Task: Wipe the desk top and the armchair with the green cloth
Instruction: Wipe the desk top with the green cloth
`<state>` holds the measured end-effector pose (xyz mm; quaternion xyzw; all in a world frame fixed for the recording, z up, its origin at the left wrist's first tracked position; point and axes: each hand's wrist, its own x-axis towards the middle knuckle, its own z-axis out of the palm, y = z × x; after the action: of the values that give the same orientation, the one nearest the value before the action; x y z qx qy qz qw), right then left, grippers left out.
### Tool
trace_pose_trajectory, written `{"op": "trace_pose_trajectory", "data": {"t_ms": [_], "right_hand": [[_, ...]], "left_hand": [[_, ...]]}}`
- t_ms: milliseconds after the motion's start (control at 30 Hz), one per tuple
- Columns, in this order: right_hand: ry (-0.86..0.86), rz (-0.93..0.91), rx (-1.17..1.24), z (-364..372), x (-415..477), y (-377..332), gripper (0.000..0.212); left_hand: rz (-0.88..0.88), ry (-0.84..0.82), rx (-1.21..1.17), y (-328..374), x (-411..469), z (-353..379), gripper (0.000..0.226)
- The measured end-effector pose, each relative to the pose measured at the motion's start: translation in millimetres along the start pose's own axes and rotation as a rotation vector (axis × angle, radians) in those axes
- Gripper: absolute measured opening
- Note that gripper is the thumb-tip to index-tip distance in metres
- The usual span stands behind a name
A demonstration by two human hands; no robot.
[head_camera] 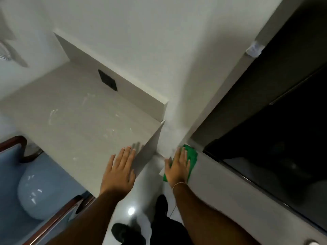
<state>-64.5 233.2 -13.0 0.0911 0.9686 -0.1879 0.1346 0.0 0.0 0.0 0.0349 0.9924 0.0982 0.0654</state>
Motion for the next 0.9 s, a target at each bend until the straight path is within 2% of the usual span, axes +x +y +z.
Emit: {"op": "trace_pose_trajectory", "data": {"t_ms": [33, 133, 200, 267, 367, 533, 633, 733, 800, 900], "right_hand": [[0.003, 0.058, 0.011, 4, 3, 7, 0.084], [-0.065, 0.166, 0.01, 12, 13, 22, 0.091], [-0.137, 0.168, -0.024, 19, 17, 26, 0.095], [-0.122, 0.146, -0.083, 27, 19, 36, 0.094], [-0.094, 0.09, -0.084, 36, 20, 48, 0.082], [-0.01, 0.027, 0.113, 47, 17, 57, 0.061], [0.088, 0.009, 0.34, 52, 6, 55, 0.051], [0.123, -0.033, 0.492, 57, 0, 42, 0.053], [0.069, -0.123, 0.549, 57, -3, 21, 0.059], [-0.148, -0.252, 0.683, 58, -12, -25, 0.068]], "left_hand": [[0.002, -0.038, 0.018, 2, -1, 5, 0.079], [-0.028, -0.019, 0.052, -3, -10, 18, 0.078], [-0.081, -0.059, 0.042, -8, -14, 22, 0.078], [-0.125, -0.051, 0.026, -11, -16, 22, 0.079], [-0.205, -0.043, 0.022, -12, -21, 17, 0.078], [-0.324, -0.052, 0.014, -14, -31, 7, 0.078], [-0.408, -0.041, 0.03, -15, -34, 4, 0.078], [-0.517, -0.023, 0.018, -20, -35, 4, 0.078], [-0.601, -0.009, -0.01, -25, -39, 6, 0.078], [-0.716, -0.015, -0.044, -33, -48, 14, 0.078]]}}
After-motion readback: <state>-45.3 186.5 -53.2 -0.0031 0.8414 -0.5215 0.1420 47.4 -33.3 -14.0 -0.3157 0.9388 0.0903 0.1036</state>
